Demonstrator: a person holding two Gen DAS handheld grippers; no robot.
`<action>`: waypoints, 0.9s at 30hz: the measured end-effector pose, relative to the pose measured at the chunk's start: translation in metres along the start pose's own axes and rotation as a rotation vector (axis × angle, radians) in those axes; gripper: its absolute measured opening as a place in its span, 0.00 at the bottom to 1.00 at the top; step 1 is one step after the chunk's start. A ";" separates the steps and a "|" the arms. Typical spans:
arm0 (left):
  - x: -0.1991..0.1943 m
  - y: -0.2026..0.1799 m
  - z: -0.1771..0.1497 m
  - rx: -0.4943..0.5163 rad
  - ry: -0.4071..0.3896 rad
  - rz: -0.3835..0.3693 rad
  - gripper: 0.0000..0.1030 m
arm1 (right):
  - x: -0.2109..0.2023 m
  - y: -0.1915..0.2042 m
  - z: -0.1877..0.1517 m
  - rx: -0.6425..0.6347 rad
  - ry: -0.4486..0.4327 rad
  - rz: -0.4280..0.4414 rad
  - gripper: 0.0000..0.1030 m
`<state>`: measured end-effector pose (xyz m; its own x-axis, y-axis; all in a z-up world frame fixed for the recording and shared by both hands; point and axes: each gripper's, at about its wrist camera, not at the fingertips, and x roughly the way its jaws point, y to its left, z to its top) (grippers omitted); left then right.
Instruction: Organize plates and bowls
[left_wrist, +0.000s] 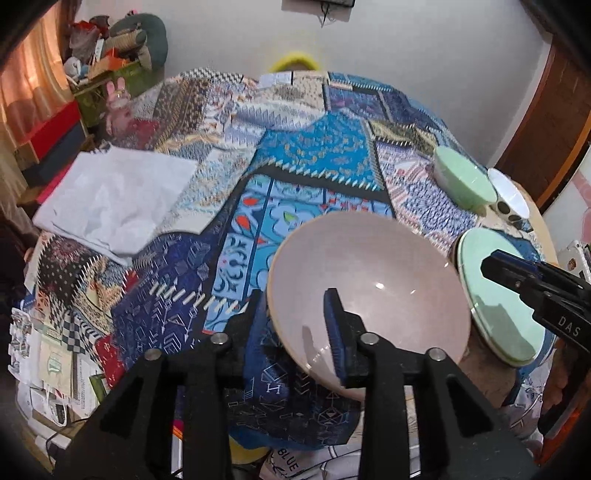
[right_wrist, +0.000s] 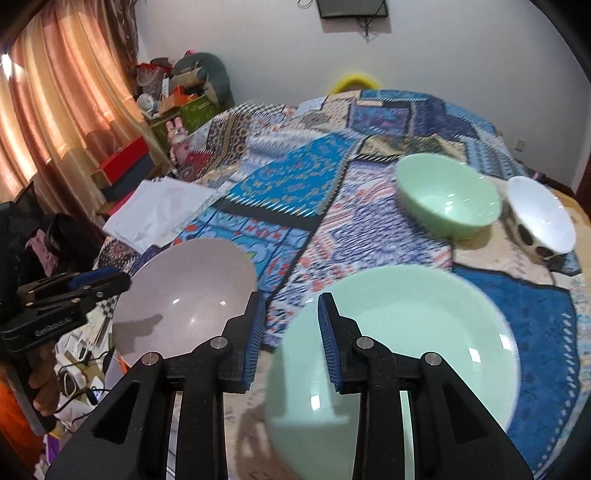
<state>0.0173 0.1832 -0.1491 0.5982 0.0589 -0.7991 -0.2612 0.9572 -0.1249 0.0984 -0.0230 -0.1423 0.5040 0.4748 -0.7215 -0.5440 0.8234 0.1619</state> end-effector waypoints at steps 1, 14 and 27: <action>-0.004 -0.003 0.003 0.006 -0.012 0.001 0.35 | -0.004 -0.005 0.002 0.004 -0.010 -0.008 0.28; -0.021 -0.057 0.043 0.071 -0.131 -0.026 0.69 | -0.040 -0.075 0.023 0.093 -0.129 -0.133 0.46; 0.023 -0.119 0.099 0.136 -0.083 -0.093 0.85 | 0.000 -0.147 0.045 0.169 -0.088 -0.208 0.49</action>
<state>0.1373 0.0991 -0.0941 0.6770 -0.0137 -0.7358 -0.1005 0.9887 -0.1108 0.2084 -0.1305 -0.1358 0.6532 0.3096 -0.6909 -0.3072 0.9425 0.1319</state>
